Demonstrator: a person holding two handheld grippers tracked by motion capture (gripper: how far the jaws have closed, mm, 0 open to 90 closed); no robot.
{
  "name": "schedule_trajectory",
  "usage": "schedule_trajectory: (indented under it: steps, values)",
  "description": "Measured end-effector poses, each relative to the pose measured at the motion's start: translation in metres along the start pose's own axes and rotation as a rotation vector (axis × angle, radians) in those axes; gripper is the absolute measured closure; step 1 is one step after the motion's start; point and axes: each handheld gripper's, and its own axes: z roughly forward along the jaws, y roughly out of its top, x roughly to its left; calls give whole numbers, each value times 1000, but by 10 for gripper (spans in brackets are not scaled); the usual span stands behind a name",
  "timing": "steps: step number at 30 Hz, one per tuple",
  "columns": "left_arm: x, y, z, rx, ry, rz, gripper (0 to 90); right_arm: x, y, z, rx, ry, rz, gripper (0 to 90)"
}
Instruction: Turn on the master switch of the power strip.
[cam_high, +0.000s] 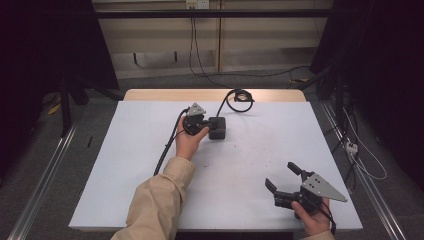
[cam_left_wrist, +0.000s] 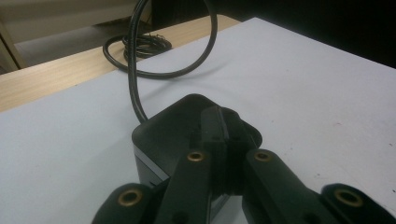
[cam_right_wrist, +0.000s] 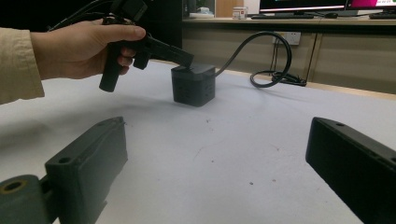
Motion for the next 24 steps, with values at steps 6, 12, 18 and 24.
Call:
schedule_trajectory:
  steps: [6,12,18,24]
  values:
    - [0,0,0,0,-2,-4,900,1,0,0,1,-2,-1,47]
    - [0,0,0,4,4,-7,900,1,0,0,1,-1,-1,47]
    - [-2,0,0,7,11,-1,900,2,0,0,-1,1,-3,47]
    - [-3,0,0,13,20,-16,900,2,0,0,-1,3,-4,47]
